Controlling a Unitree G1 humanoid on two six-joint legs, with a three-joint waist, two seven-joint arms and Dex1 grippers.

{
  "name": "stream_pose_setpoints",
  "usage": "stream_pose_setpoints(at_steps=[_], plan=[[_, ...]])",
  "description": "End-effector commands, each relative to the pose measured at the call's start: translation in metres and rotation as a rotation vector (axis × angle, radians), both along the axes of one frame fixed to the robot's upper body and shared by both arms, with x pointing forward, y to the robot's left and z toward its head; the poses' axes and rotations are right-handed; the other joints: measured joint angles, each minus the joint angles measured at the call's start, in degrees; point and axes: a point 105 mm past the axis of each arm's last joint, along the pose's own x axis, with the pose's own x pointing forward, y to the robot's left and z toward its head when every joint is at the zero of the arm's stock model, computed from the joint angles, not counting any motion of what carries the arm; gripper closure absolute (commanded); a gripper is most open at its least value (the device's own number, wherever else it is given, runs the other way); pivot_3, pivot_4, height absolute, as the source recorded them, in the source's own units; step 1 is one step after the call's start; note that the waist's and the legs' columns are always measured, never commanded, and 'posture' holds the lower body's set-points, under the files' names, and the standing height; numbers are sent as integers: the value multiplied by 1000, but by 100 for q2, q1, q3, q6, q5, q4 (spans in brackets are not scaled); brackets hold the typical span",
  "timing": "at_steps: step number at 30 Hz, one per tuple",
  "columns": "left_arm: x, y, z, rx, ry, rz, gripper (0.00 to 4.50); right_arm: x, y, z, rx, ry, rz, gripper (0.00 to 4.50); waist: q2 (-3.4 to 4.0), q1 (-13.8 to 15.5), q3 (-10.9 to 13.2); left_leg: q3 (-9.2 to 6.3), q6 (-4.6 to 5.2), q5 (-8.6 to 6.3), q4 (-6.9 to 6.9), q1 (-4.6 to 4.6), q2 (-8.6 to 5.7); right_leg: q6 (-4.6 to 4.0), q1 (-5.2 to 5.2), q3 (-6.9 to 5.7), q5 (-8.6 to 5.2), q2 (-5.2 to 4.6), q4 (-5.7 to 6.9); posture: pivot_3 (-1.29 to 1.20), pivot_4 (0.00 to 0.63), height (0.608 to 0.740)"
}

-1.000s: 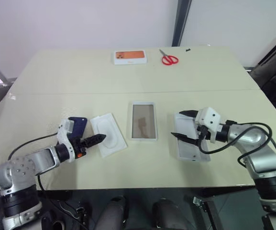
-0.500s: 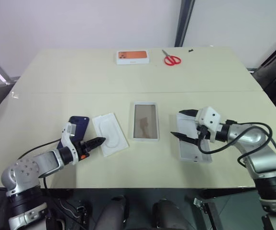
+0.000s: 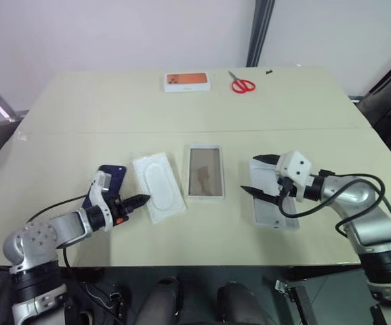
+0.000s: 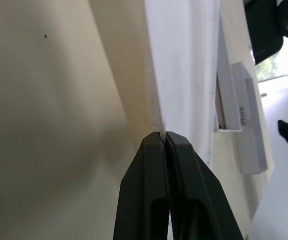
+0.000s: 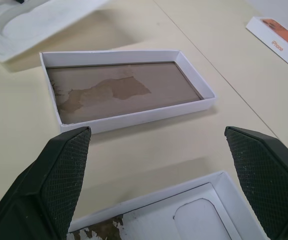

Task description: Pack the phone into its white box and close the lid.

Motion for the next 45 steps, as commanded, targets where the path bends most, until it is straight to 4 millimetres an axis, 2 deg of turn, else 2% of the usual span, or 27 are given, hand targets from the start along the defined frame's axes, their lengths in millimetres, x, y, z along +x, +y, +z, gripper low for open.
stream_pose_setpoints(at_steps=[1, 5, 9, 14, 20, 21, 22, 26, 29, 33, 38, 42, 45], plan=[[3, 8, -4, 21, 22, 26, 4440, -5, 18, 9, 42, -24, 61, 0, 0, -1, 0, 0, -1, 1, 0, 0, 0, 0, 0, 0, 0, 0, 0, 0, 150, 734], [15, 17, 14, 49, -54, 38, 4440, -16, 51, 2, 71, 22, 167, 0, -6, -37, 4, -1, -4, 2, -4, -1, 1, 0, -5, 0, 0, 2, 1, 0, 150, 734], [24, 18, 29, 41, -73, -1, 4440, -17, 78, -4, 73, 77, 244, 0, -9, -42, 6, -3, -24, 14, -5, -4, 1, 0, -10, -1, 0, 3, 0, 0, 150, 734], [20, 8, 36, 68, -61, -126, 4440, -9, 91, -18, 21, 169, 281, 0, -11, -33, 7, -3, -26, 14, -6, -4, 0, 0, -16, -2, 0, 2, -3, 0, 150, 734], [27, 4, 44, 15, -44, -154, 4440, -4, 101, -25, -12, 201, 329, 0, -15, -54, 9, -5, -25, 14, -8, -6, 0, 0, -20, -3, 0, 2, -2, 0, 150, 734], [29, 4, 45, 14, -45, -153, 4500, -3, 101, -29, -27, 208, 327, 577, -15, -60, 9, -6, -26, 14, -7, -7, 0, 0, -21, -4, 0, 2, -2, 0, 150, 734], [30, 2, 45, 8, -44, -156, 4500, 1, 101, -33, -45, 212, 315, 815, -15, -82, 9, -6, -26, 14, -7, -7, 0, 0, -22, -3, 0, 2, -2, 0, 150, 734], [34, -2, 51, -27, -46, -167, 4500, 8, 99, -47, -103, 224, 296, 2826, -16, -137, 9, -8, -32, 18, -9, -11, 0, 0, -22, -6, 0, 3, 1, 0, 150, 734], [38, -2, 56, -47, -52, -158, 4500, 3, 101, -48, -89, 242, 333, 4371, -16, -140, 9, -8, -37, 21, -9, -12, 0, 0, -23, -5, 0, 4, 3, 0, 150, 734], [43, -8, 62, -82, -65, -162, 4500, -10, 105, -50, -128, 223, 392, 4447, -16, -126, 9, -9, -38, 22, -7, -14, 0, 0, -23, -6, 0, 4, 2, 0, 150, 734], [51, -12, 73, -175, -83, -157, 4500, -24, 115, -44, -101, 205, 452, 4447, -17, -137, 10, -10, -38, 22, -7, -15, 0, 1, -24, -7, 0, 5, 2, 0, 150, 734], [50, -22, 76, -248, -77, -197, 4500, -32, 123, -50, -105, 194, 474, 4447, -19, -146, 11, -10, -41, 23, -7, -16, 0, 1, -25, -7, 0, 6, 4, 0, 150, 734], [47, -22, 64, -189, -49, -203, 4500, -33, 126, -52, -110, 183, 467, 4447, -20, -147, 12, -12, -42, 24, -6, -18, 1, 1, -27, -7, 0, 7, 4, 0, 150, 734]])
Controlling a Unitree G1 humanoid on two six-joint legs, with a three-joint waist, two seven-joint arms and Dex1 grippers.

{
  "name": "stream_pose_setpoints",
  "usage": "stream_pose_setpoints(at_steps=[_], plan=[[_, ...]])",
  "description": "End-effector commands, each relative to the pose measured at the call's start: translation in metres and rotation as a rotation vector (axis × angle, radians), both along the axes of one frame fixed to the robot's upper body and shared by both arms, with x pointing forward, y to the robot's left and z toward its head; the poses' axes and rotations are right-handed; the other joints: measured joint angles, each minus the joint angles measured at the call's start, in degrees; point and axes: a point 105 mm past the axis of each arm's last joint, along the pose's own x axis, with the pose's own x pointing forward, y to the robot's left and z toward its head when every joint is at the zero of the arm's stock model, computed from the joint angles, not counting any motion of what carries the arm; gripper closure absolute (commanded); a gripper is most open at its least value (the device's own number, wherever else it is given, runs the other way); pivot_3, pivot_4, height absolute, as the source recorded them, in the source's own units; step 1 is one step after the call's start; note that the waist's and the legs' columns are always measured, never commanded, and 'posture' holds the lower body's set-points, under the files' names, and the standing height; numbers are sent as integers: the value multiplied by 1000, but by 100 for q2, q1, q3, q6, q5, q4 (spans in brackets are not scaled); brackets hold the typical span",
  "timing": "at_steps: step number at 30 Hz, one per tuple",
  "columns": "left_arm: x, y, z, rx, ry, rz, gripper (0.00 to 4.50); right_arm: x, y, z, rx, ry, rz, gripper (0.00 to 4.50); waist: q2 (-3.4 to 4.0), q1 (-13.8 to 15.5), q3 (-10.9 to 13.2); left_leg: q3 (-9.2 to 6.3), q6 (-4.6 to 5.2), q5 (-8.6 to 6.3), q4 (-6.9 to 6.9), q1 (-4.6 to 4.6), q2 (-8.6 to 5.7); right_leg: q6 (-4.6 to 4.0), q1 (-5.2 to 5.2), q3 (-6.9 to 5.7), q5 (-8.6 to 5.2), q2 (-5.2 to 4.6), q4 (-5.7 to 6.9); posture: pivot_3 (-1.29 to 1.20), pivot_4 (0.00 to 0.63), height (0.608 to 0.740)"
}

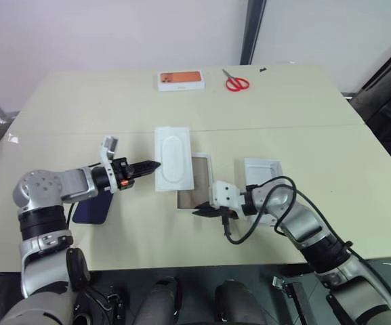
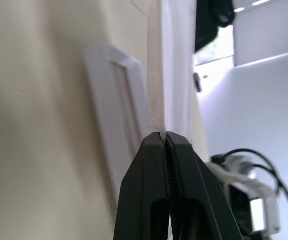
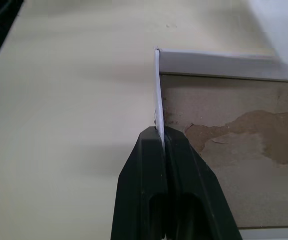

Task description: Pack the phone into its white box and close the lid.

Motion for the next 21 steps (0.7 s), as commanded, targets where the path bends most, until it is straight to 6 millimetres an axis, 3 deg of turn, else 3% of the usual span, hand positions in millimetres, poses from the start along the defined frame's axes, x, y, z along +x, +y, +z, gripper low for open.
stream_pose_setpoints(at_steps=[1, 4, 6, 9, 12, 21], plan=[[-5, 2, 1, 18, -20, -19, 4500, -3, 8, 10, 26, -51, 18, 4447, 0, 0, 0, 0, 0, 0, 0, 0, 0, 0, 1, 1, 0, 0, 0, 0, 150, 734], [-10, -2, -1, 4, -15, -44, 4500, -7, 9, 10, 34, -19, 29, 4447, 0, 1, 0, 0, -1, 0, -1, 0, 0, 0, 0, 1, 0, 0, 0, 0, 150, 734], [-12, -4, -8, 32, -10, -47, 4500, -1, 9, 12, 32, -63, 6, 3883, 0, 2, 0, 0, -1, 1, -1, 0, 0, 0, 0, 0, 0, 0, 0, 0, 150, 734], [-14, -7, -12, 41, -8, -54, 4500, 0, 8, 15, 37, -79, 1, 2617, 0, 17, 0, -1, -1, 0, 0, 0, 0, 0, 1, 1, 0, -1, 0, 0, 150, 734], [-16, -9, -16, 48, -9, -56, 4500, 5, -3, 31, 77, -109, -54, 1064, 0, 18, 0, 0, -1, 0, 0, 0, -1, 0, 1, 1, 0, -1, -1, 0, 150, 734], [-16, -28, -28, 73, -8, -36, 4500, 15, -66, 52, 105, -92, -258, 1064, -3, 31, 1, -1, 1, -1, 0, -3, -2, 0, 3, 1, 0, -4, -4, 0, 150, 734]])
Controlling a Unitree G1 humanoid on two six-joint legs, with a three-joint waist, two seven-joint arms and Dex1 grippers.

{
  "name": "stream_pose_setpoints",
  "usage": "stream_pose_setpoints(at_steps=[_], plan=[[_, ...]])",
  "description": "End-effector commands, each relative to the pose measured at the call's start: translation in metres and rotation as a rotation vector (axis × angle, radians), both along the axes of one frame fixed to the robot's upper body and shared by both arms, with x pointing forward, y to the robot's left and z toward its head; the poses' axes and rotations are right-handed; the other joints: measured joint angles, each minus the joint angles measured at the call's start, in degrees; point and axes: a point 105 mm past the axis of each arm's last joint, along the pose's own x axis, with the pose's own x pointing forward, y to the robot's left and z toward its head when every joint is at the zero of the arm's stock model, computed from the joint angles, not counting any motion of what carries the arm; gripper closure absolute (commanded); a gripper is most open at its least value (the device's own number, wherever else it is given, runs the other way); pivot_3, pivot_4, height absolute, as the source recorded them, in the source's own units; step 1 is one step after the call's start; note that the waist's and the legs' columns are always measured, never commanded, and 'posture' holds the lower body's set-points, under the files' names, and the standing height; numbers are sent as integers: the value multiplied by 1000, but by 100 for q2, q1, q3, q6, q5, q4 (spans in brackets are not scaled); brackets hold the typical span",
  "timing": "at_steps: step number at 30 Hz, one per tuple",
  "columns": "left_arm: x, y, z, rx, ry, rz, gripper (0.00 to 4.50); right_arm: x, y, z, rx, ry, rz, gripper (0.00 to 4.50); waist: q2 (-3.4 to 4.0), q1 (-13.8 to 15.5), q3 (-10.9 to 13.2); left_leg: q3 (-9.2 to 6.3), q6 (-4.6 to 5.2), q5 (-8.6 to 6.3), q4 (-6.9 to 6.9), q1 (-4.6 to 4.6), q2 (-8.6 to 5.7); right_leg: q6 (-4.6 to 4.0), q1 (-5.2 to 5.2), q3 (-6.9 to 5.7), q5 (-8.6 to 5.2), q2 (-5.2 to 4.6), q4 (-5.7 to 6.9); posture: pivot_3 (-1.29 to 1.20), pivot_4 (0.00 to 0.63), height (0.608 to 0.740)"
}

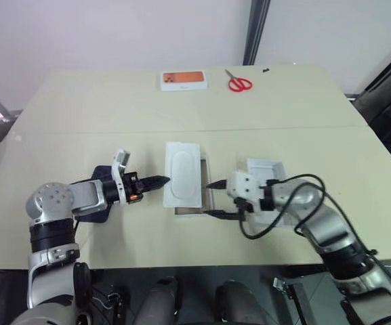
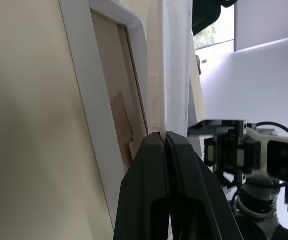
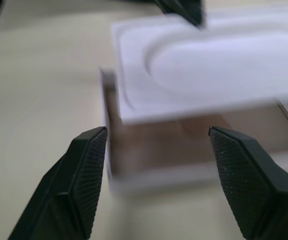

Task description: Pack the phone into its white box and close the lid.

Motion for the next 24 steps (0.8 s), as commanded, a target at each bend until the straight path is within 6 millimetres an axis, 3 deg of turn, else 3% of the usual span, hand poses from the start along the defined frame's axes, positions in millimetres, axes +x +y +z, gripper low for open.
stream_pose_setpoints(at_steps=[1, 6, 9, 16, 17, 24], plan=[[-1, -11, 1, 16, -34, 5, 4500, 9, -19, 18, 33, -47, -74, 1064, 0, -12, 0, 0, 0, 0, -1, 0, 0, 0, -1, 0, 0, 0, 0, 0, 150, 734], [-3, -23, 1, 13, -36, 8, 4500, 18, -28, 19, 34, -71, -133, 1064, -3, -12, 2, 1, 0, 0, -1, -1, 2, 0, -1, 1, 0, 2, 0, 0, 150, 734], [-2, -23, 3, 15, -37, 21, 3606, 19, -27, 18, 38, -75, -135, 1023, -3, -9, 2, 2, 0, 0, 0, -2, 1, 0, -2, 1, 0, 2, 0, 0, 150, 734], [-5, -19, 9, 40, -56, 16, 212, 24, -29, 16, 32, -90, -146, 1023, -3, -1, 2, 2, -1, 1, 3, -2, 1, 0, 1, 0, 0, 2, 0, 0, 150, 734], [-6, -19, 9, 43, -60, 12, 49, 25, -28, 17, 32, -91, -145, 1023, -3, -4, 2, 2, -1, 1, 4, -2, 1, 0, 1, 0, 0, 2, 0, 0, 150, 734], [-8, -18, 26, 77, -157, -16, 49, 36, -15, 30, 75, -132, -151, 1023, -4, -11, 2, 2, -2, 1, 1, -3, 1, 0, -2, 0, 0, 3, 1, 0, 150, 734]])
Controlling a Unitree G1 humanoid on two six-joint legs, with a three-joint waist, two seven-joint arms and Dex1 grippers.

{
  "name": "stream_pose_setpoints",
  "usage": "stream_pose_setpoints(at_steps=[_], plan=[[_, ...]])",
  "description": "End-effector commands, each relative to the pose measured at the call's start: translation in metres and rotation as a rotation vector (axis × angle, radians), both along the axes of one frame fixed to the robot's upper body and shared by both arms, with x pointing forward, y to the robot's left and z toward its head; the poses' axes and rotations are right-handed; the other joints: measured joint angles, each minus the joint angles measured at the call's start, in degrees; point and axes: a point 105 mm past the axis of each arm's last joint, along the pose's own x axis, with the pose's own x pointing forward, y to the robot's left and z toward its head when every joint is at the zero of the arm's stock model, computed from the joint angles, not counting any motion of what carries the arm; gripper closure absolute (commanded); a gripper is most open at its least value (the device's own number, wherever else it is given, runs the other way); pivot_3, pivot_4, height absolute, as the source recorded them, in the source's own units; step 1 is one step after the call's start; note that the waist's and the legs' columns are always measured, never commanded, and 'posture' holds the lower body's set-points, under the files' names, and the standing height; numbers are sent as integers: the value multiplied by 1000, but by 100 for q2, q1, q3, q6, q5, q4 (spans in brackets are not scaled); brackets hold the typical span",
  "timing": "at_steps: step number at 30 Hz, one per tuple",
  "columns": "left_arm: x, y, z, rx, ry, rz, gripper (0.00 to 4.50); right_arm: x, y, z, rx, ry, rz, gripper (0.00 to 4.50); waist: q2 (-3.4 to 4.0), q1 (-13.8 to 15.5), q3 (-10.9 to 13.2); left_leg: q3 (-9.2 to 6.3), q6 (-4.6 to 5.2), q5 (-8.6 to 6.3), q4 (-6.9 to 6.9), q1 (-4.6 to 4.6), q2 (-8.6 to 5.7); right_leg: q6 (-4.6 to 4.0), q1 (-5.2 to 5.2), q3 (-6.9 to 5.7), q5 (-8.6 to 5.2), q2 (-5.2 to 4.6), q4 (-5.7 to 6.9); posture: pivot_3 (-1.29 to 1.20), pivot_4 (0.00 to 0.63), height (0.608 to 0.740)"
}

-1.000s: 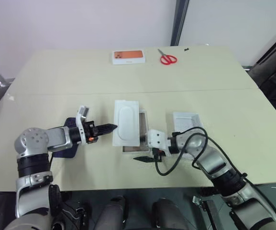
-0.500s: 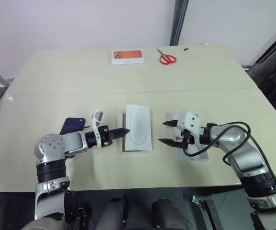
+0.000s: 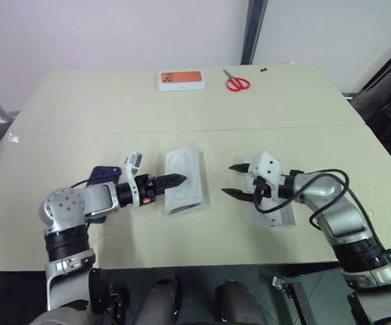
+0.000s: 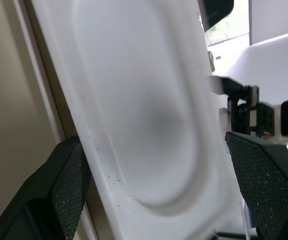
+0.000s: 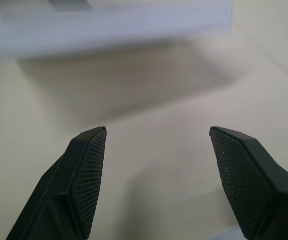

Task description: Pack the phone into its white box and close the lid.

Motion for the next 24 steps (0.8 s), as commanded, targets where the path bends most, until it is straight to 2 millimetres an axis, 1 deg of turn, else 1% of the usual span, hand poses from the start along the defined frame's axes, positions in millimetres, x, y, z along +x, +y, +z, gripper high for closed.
stream_pose_setpoints(at_steps=[1, 5, 9, 11, 13, 14, 16, 17, 19, 21, 24], plan=[[0, 1, 19, -5, -86, -20, 49, 5, 7, 12, 13, -50, 9, 1023, 0, 1, 0, 0, 0, 0, 0, 0, 0, 0, 0, 0, 0, 0, 0, 0, 150, 734], [0, 2, 21, 6, -104, -24, 49, 7, 13, 13, 16, -59, 18, 1023, -1, 14, 0, 0, 0, 0, 2, 0, -1, 0, 2, 0, 0, 0, -1, 0, 150, 734], [0, 11, 22, 75, -162, -13, 49, 12, 18, 22, 43, -86, 18, 1023, -1, -1, 1, 0, -1, 0, 0, -1, 0, 0, -2, 0, 0, 0, 0, 0, 150, 734], [0, 16, 28, 106, -243, -9, 49, 13, 22, 27, 65, -92, 25, 1023, -1, -23, 1, 0, -3, 2, -4, -1, 0, 0, -5, 1, 0, 0, 0, 0, 150, 734], [4, 24, 33, 192, -379, 12, 49, 13, 29, 30, 88, -86, 36, 1023, 1, -29, 1, 1, -5, 3, -7, -1, 2, -1, -8, 2, 0, 2, 0, 0, 150, 734], [5, 29, 41, 191, -469, 34, 12, 14, 39, 30, 95, -93, 49, 1283, 1, -23, 1, 1, -6, 3, -10, -1, 3, -1, -9, 3, 0, 2, 0, 0, 150, 734], [7, 38, 49, 223, -591, 56, 0, 14, 54, 30, 88, -117, 73, 1932, 1, -24, 1, 3, -7, 4, -10, -1, 4, -2, -10, 4, 0, 2, -1, 0, 150, 734], [9, 42, 51, 237, -634, 73, 0, 16, 61, 28, 80, -130, 66, 2464, 1, -15, 2, 3, -8, 4, -11, -2, 4, -2, -11, 4, 0, 2, -2, 0, 150, 734], [10, 51, 44, 307, -688, 71, 0, 18, 77, 26, 89, -140, 71, 3421, 2, -11, 2, 3, -8, 4, -10, -2, 3, -3, -11, 4, 0, 2, -2, 0, 150, 734], [11, 60, 36, 358, -692, 75, 0, 21, 90, 19, 48, -166, 70, 4467, 3, -2, 3, 3, -8, 4, -10, -2, 1, -3, -10, 5, 0, -1, -3, 0, 150, 734], [12, 69, 31, 383, -702, 89, 0, 33, 96, 1, -71, -219, 23, 4467, 3, 13, 3, 2, -7, 4, -8, -2, 0, -3, -24, 2, 0, -2, -4, 0, 150, 734]])
